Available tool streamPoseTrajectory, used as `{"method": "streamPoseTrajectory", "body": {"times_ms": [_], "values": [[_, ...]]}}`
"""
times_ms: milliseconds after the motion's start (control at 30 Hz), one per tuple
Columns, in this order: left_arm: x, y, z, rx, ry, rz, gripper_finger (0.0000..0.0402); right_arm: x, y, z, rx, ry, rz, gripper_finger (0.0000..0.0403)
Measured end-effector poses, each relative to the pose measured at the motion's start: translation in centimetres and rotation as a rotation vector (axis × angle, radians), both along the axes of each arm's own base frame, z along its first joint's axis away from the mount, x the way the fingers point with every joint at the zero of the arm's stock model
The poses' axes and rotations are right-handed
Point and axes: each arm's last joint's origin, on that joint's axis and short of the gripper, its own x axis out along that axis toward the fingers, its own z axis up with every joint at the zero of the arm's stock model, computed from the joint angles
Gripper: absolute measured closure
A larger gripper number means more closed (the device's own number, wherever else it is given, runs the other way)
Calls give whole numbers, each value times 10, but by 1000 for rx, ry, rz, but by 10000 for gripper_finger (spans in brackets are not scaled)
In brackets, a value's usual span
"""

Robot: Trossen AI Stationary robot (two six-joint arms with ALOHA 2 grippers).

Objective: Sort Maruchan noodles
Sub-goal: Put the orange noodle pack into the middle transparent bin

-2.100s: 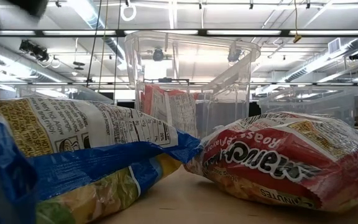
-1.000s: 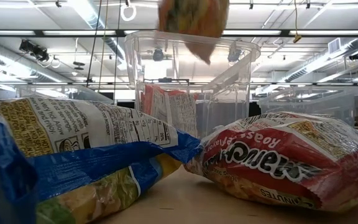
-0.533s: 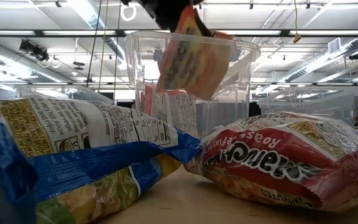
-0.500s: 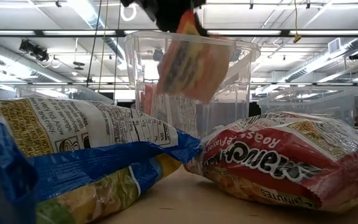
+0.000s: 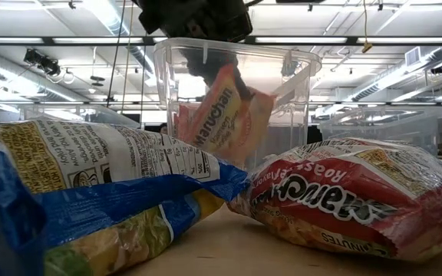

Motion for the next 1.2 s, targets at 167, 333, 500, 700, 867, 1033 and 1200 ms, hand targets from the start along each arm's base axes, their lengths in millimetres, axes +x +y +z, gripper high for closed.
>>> {"method": "streamPoseTrajectory", "body": {"times_ms": [167,333,500,700,867,1033,1200], "values": [[-2,4,-2,142,27,66,388,-1,-5,-16,-7,43,-19,163],[-5,8,-5,272,71,115,385,-2,-7,-23,10,55,-32,163],[-9,5,-8,295,118,90,351,-3,-7,-26,9,64,-33,163],[-14,2,-11,294,180,42,335,-3,-7,-26,7,62,-39,163],[-14,3,-10,290,173,51,389,-3,-8,-26,7,62,-41,163],[-12,2,-6,260,166,98,396,-3,-9,-26,4,61,-50,163],[-3,-3,24,199,127,142,398,-3,-10,-26,20,51,-91,163]]}}
